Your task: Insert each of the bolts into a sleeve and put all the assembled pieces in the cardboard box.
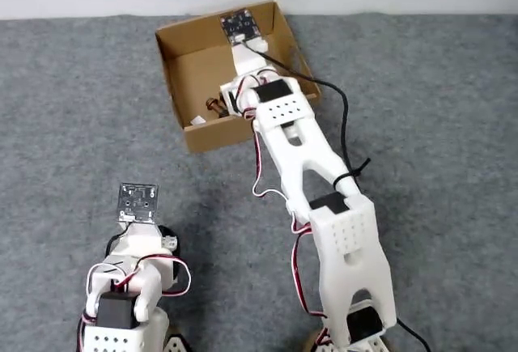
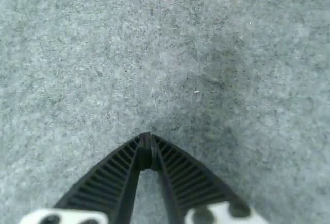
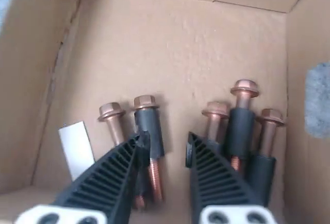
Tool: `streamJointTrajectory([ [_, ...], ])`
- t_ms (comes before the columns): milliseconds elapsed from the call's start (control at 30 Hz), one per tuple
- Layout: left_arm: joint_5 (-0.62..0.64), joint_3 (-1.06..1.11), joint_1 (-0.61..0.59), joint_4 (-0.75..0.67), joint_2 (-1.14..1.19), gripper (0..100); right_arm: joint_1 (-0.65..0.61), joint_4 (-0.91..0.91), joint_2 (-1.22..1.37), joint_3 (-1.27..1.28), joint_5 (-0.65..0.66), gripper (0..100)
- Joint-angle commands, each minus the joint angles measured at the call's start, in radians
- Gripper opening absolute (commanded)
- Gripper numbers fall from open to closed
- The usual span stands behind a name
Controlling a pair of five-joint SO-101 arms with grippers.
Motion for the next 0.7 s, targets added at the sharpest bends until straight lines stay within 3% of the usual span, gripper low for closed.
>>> streamJointTrajectory([
  [0, 0.000, -0.005, -0.002, 0.003, -0.008, 0, -0.004, 0.079, -0.143, -0.034, 0.005, 0.1],
  [233, 0.000, -0.005, -0.002, 0.003, -0.008, 0, -0.007, 0.303, -0.271, -0.034, -0.003, 0.9],
  [667, 0.000, -0.005, -0.002, 0.003, -0.008, 0, -0.007, 0.711, -0.509, -0.032, -0.230, 0.8],
])
